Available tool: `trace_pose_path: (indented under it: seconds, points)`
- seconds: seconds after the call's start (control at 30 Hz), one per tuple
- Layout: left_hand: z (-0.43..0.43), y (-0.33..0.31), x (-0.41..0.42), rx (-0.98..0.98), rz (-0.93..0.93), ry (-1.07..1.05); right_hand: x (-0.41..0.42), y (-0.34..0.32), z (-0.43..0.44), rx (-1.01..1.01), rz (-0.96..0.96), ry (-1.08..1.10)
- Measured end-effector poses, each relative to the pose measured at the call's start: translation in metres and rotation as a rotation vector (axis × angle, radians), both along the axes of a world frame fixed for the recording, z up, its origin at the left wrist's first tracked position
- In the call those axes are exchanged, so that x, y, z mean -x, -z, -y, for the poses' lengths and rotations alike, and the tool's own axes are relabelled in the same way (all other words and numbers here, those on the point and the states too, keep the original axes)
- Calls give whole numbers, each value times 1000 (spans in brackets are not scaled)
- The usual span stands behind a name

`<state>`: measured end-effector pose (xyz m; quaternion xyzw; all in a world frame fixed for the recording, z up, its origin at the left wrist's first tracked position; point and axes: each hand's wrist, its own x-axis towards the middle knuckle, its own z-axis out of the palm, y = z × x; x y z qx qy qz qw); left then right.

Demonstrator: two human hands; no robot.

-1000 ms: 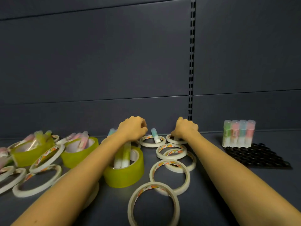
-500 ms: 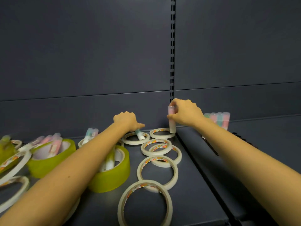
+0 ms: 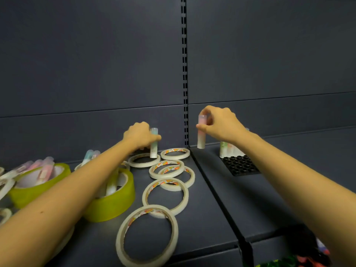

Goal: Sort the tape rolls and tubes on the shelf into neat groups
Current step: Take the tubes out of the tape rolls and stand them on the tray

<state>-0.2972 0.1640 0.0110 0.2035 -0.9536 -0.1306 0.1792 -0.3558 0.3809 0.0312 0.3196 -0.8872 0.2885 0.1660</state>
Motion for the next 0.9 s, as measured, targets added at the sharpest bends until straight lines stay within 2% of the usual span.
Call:
trace_pose_path:
  seconds: [0.13, 0.33, 0.63, 0.9]
  points:
    - [-28, -8, -8, -110, -212, 142, 6, -9, -31, 46, -22, -18]
    - [-92, -28, -3, -121, -302, 233, 30, -12, -78, 107, 15, -64]
    - [-198, -30, 33, -17, -214, 194, 85, -5, -150, 80, 33, -154]
    - [-253, -3, 67, 49, -196, 83, 112, 20, -174, 27, 60, -247]
